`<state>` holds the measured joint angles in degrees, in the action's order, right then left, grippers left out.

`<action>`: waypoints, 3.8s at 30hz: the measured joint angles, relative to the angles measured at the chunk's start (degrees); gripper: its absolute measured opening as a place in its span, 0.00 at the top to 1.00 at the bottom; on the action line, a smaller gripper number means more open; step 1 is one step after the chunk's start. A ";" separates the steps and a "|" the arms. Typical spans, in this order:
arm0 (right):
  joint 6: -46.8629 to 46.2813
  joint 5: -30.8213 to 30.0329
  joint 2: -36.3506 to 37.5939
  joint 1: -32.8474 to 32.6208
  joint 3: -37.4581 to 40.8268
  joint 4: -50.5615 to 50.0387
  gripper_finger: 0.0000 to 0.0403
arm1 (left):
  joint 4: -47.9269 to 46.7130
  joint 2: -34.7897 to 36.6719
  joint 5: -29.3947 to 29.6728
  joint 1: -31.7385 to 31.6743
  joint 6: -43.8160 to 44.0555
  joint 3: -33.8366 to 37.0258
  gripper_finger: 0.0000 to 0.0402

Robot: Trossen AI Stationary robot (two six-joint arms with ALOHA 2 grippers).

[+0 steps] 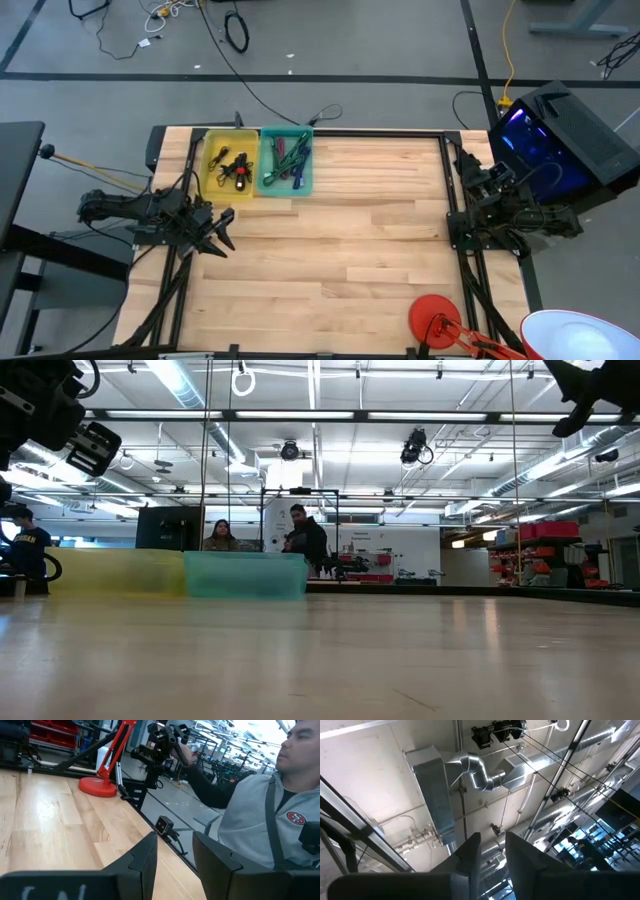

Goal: Pick & Place USB Port
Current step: Return to Home Position

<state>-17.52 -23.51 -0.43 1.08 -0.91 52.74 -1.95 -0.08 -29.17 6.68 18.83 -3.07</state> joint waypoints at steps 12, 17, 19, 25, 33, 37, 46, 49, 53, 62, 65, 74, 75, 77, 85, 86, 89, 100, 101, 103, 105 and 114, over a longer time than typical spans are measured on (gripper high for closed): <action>8.17 5.72 0.00 -0.18 -0.02 -8.00 0.77 | 0.02 0.00 0.00 -0.09 -0.02 0.00 0.68; 9.59 24.92 -0.07 -0.22 0.03 -25.21 0.77 | 0.02 0.00 0.00 -0.09 0.01 0.00 0.68; 9.57 29.01 -0.11 -0.22 0.04 -31.66 0.77 | 0.02 0.00 0.00 -0.13 0.00 -0.02 0.68; 7.05 25.55 -0.11 -0.22 0.07 -44.56 0.77 | 0.02 0.00 0.00 -0.13 0.02 -0.02 0.68; 7.32 20.79 -0.16 -0.20 0.04 -51.91 0.77 | 0.02 0.00 0.00 -0.13 0.03 -0.02 0.68; 5.01 23.62 -0.22 -0.20 0.04 -52.28 0.77 | 0.02 0.00 0.00 -0.11 0.03 -0.02 0.68; 4.50 24.00 -0.22 -0.20 0.04 -52.25 0.77 | 3.36 0.00 0.00 -0.11 0.02 1.24 0.68; 4.50 23.98 -0.22 -0.20 0.04 -52.24 0.77 | 7.12 -0.01 -0.05 -0.74 -0.03 2.48 0.68; 4.50 23.98 -0.24 -0.20 0.04 -52.23 0.77 | 8.39 0.00 -0.02 -1.94 -0.02 2.54 0.68; 4.51 23.98 -0.24 -0.20 0.04 -52.21 0.77 | 7.47 0.00 -5.28 -4.59 4.73 2.53 0.68; 4.52 23.98 -0.24 -0.20 0.04 -52.21 0.77 | 11.28 0.00 0.30 -4.48 3.60 2.56 0.68; 4.52 23.98 -0.24 -0.20 0.04 -52.21 0.77 | 15.76 0.00 20.34 -4.48 -18.59 2.56 0.68; 4.52 23.98 -0.23 -0.21 0.04 -52.21 0.77 | 15.52 0.00 20.64 -4.48 -18.19 2.56 0.68; 4.52 23.98 -0.24 -0.20 0.02 -52.23 0.77 | 15.23 0.00 20.55 -4.48 -17.68 2.56 0.68; 4.52 23.98 -0.24 -0.22 0.02 -52.23 0.77 | 15.34 -0.24 19.50 -4.48 -11.52 2.58 0.68; 4.52 23.98 -0.24 -0.20 0.02 -52.21 0.77 | 15.32 -0.24 19.50 -4.48 -11.67 2.58 0.68; 4.52 23.98 -0.24 -0.22 0.02 -52.21 0.77 | 15.34 -0.24 19.50 -4.48 -11.93 2.58 0.68; 4.52 23.98 -0.22 -0.20 0.02 -52.21 0.77 | 15.36 -0.26 19.50 -4.48 -11.94 2.58 0.68; 4.52 23.98 -0.24 -0.22 0.02 -52.21 0.77 | 15.36 -0.26 19.50 -4.48 -11.95 2.58 0.68; 4.52 23.98 -0.24 -0.20 0.02 -52.22 0.77 | 15.36 -0.26 19.50 -4.48 -11.95 2.58 0.68; 4.52 23.98 -0.24 -0.22 0.02 -52.21 0.77 | 15.36 -0.26 19.50 -4.48 -11.95 2.58 0.68; 4.53 23.98 -0.23 -0.20 0.02 -52.21 0.77 | 15.37 -0.26 19.50 -4.48 -11.95 2.60 0.68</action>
<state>-12.99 0.47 -0.66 0.89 -0.89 0.53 13.41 -0.34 -9.67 2.20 6.87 -0.47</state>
